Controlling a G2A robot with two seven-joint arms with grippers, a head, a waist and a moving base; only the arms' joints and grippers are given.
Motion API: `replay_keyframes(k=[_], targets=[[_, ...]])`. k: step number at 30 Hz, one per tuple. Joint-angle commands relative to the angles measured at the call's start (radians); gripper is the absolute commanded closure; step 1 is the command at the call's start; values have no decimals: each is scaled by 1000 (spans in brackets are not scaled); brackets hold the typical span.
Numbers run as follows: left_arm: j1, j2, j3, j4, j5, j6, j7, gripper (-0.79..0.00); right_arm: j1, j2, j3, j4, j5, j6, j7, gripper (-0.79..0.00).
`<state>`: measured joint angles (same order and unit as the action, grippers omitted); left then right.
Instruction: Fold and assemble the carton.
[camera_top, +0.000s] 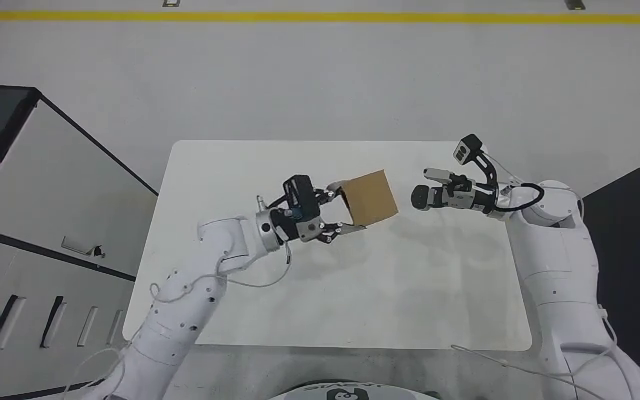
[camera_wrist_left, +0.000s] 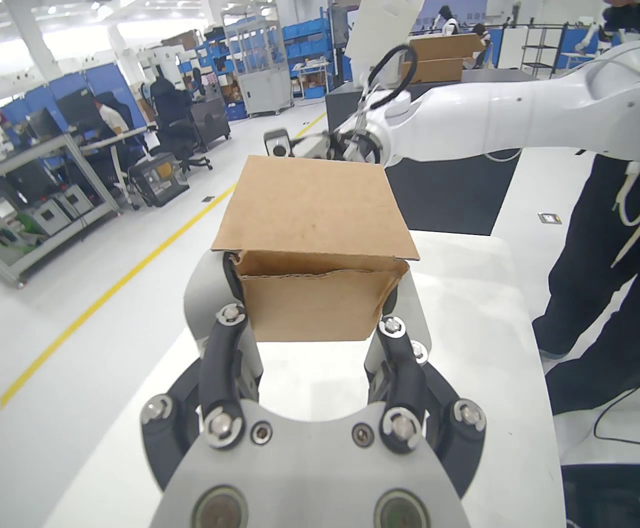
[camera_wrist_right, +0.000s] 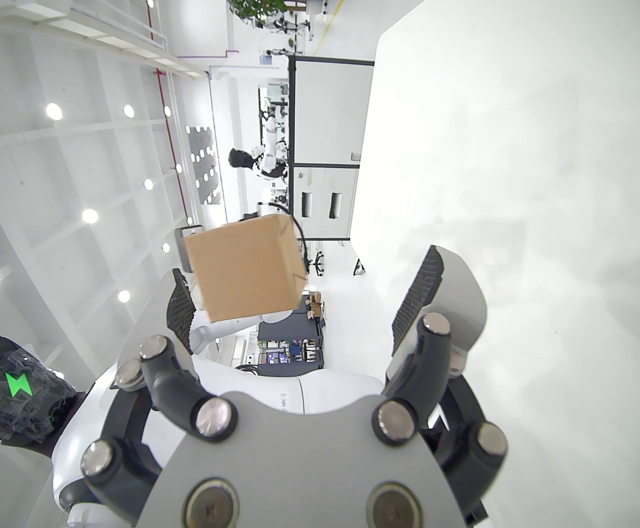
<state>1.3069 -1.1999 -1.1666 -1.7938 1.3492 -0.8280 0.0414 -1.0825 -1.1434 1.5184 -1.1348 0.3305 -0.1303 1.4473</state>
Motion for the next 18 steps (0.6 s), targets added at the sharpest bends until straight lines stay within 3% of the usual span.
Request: replay_keyframes(k=[1,6,18], targets=[[3,12,-50,-82,-34,-62,-75,0,0,0,0,0,0,0,0,-785],[-3,27,-101,-170,-119,-124,-202,0,0,0,0,0,0,0,0,-785],[-3,27,-101,-170,-119,-124,-202,0,0,0,0,0,0,0,0,-785]])
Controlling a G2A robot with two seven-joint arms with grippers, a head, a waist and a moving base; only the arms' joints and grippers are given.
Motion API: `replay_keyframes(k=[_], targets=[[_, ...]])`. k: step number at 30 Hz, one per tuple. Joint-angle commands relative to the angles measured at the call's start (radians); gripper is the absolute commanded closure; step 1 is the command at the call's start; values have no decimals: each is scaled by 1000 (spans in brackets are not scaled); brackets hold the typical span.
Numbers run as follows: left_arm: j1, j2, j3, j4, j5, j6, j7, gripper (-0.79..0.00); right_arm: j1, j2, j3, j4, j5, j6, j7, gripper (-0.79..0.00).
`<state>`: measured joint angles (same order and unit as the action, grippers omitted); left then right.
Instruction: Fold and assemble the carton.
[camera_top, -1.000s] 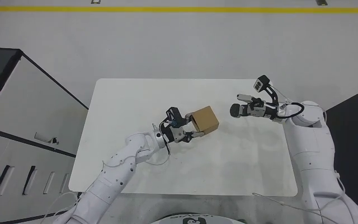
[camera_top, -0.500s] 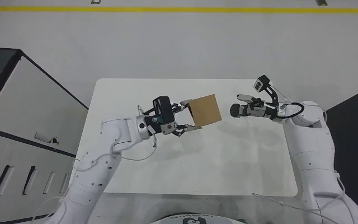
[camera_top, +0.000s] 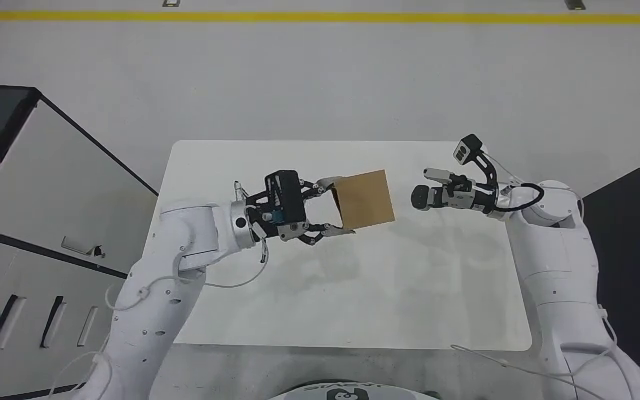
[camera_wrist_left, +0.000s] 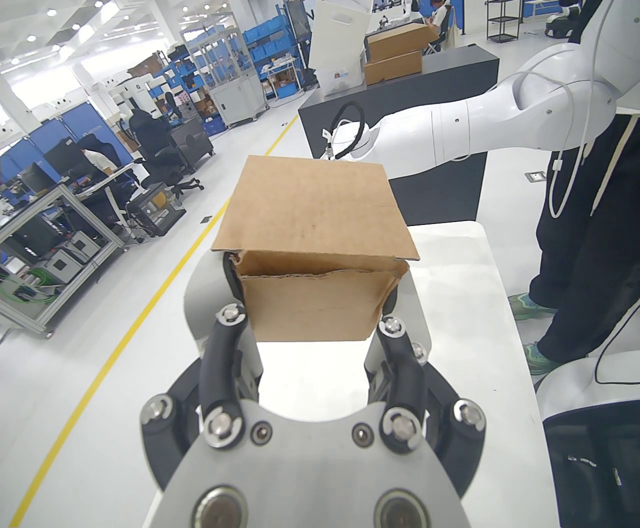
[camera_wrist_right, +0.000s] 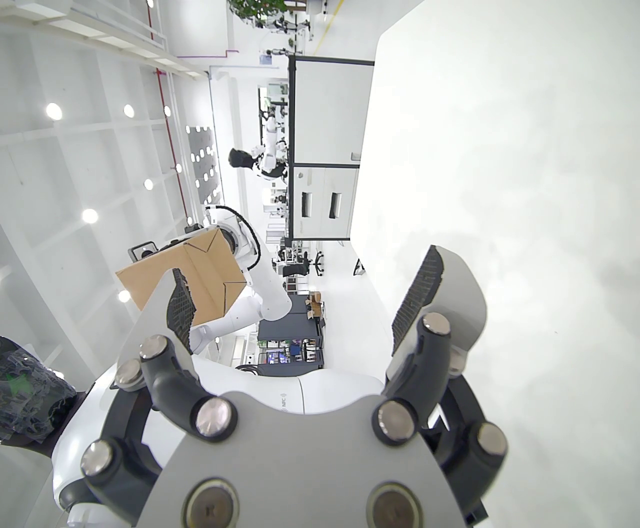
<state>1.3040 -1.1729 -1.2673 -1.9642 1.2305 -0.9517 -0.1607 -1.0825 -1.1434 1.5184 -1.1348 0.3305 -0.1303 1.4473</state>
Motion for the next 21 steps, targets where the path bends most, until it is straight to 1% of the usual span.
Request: replay_keyframes(k=[1,5,8,11,15,19,21], targets=[[0,0,0,0,0,0,0,0,0,0,0,0,0,0,0,-785],[-2,1,-7,-13,4,11,1,0,0,0,0,0,0,0,0,-785],[1,10,-59,-45,-19,-3,-3,0,0,0,0,0,0,0,0,-785],[-7,22,-121,-75,-56,-61,-22,0,0,0,0,0,0,0,0,-785],[-32,51,-164,-104,-131,-61,-64,0,0,0,0,0,0,0,0,-785],[-62,104,-170,-127,-233,-61,-93,0,0,0,0,0,0,0,0,-785],[-64,110,-170,-127,-243,-61,-95,0,0,0,0,0,0,0,0,-785]])
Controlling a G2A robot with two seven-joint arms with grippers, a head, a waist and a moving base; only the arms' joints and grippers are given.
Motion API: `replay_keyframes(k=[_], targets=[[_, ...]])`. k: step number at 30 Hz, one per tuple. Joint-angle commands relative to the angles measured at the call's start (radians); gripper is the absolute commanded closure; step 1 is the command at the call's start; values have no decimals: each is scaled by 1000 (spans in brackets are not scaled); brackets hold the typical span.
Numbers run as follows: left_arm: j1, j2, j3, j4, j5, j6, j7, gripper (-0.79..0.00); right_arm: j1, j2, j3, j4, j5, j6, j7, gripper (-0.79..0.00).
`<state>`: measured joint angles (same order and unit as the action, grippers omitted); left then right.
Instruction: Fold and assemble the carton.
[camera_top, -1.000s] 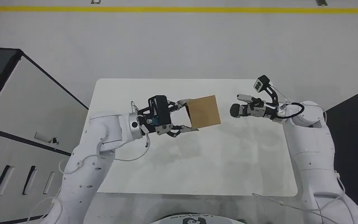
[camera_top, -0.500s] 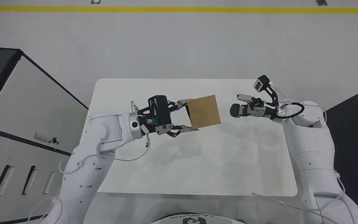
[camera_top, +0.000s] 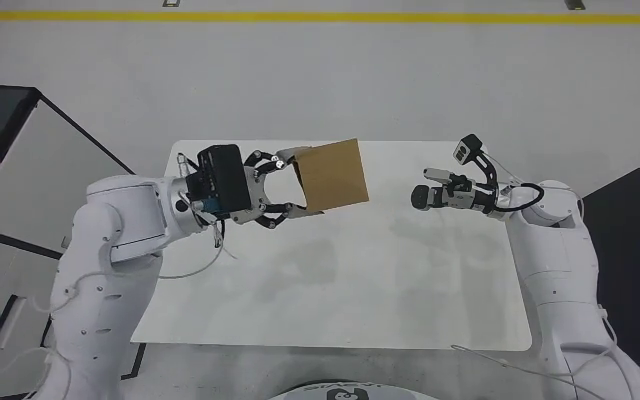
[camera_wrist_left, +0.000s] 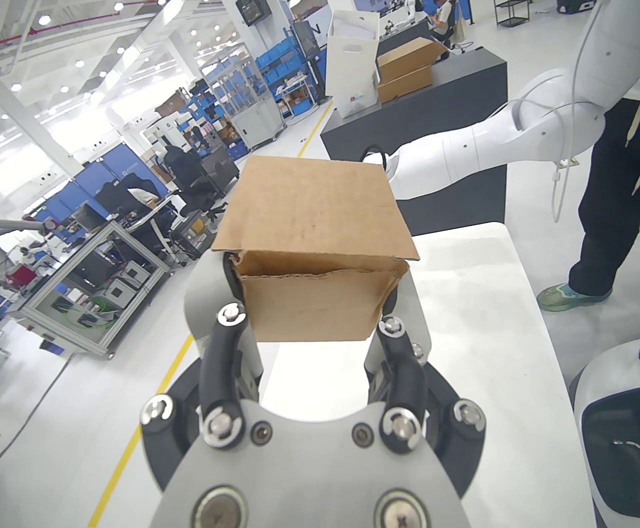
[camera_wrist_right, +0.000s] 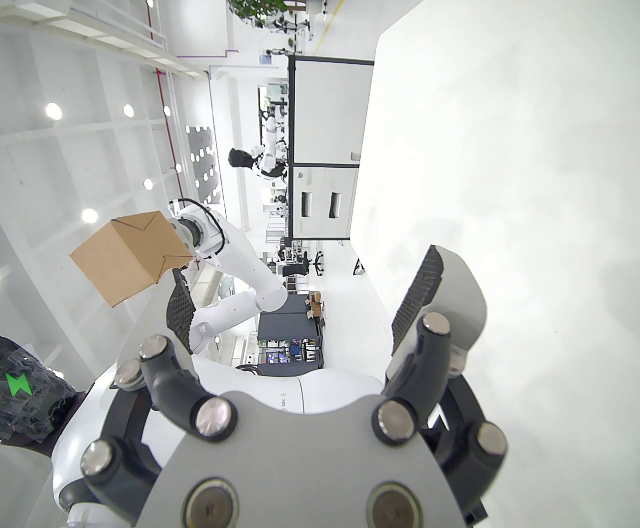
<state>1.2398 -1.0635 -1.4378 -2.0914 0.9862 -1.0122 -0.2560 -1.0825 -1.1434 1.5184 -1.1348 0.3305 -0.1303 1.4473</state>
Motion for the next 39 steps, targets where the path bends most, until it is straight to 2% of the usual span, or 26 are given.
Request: replay_keyframes(k=[1,16,19,23,31,39], targets=[[0,0,0,0,2,0,1,0,0,0,0,0,0,0,0,-785],[0,0,0,0,2,0,1,0,0,0,0,0,0,0,0,-785],[9,0,-3,-13,-17,35,4,0,0,0,0,0,0,0,0,-785],[1,8,-28,-71,-94,67,-54,0,0,0,0,0,0,0,0,-785],[-40,35,-44,-185,-379,168,-316,0,0,0,0,0,0,0,0,-785],[-45,37,-45,-191,-387,169,-325,0,0,0,0,0,0,0,0,-785]])
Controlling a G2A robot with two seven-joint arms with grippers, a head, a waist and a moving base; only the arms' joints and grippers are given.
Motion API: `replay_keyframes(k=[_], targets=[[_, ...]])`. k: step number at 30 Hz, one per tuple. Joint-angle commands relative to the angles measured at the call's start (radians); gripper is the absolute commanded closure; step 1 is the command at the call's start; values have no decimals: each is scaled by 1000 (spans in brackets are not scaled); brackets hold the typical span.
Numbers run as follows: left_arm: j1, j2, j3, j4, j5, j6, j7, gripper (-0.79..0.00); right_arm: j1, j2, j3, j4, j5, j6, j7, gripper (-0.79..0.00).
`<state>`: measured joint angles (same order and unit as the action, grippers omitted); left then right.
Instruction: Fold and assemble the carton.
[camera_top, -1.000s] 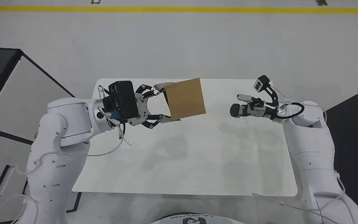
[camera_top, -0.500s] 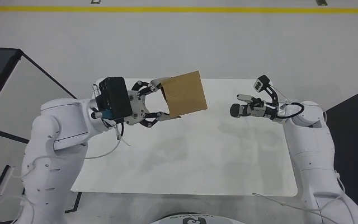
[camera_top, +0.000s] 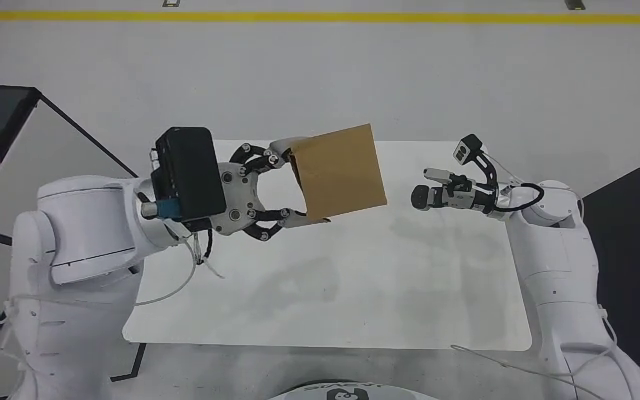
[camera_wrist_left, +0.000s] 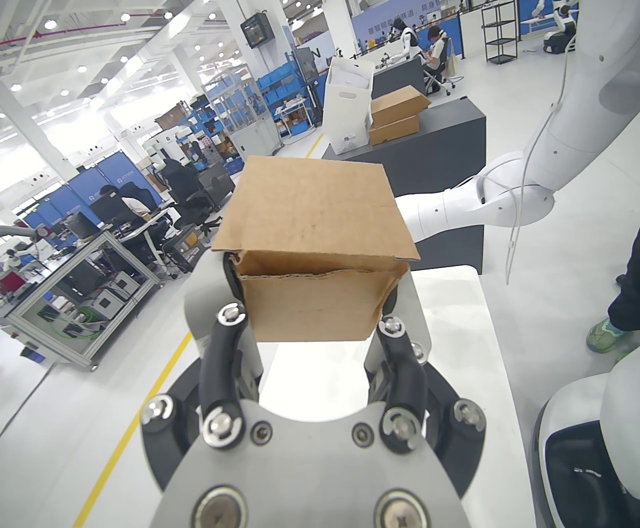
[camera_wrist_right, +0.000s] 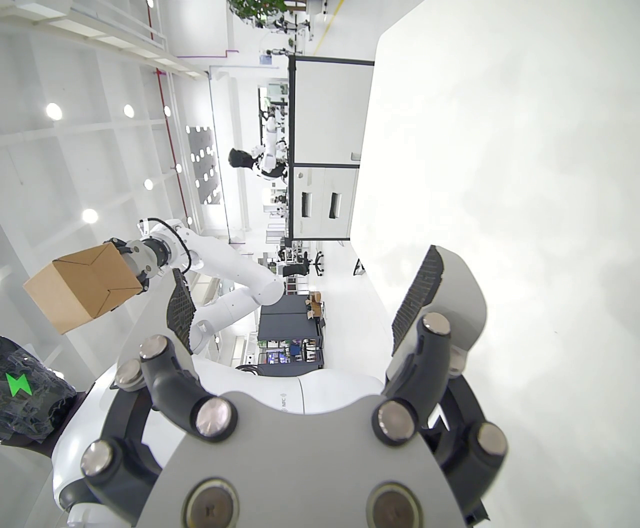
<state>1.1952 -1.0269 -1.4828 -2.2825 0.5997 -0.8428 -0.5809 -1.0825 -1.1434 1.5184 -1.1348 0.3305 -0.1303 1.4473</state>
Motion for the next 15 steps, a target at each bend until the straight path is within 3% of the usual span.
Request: replay_keyframes(k=[1,7,15], targets=[[0,0,0,0,0,0,0,0,0,0,0,0,0,0,0,-785],[24,-6,25,-13,-106,93,122,0,0,0,0,0,0,0,0,-785],[82,-8,57,-10,-202,137,179,0,0,0,0,0,0,0,0,-785]])
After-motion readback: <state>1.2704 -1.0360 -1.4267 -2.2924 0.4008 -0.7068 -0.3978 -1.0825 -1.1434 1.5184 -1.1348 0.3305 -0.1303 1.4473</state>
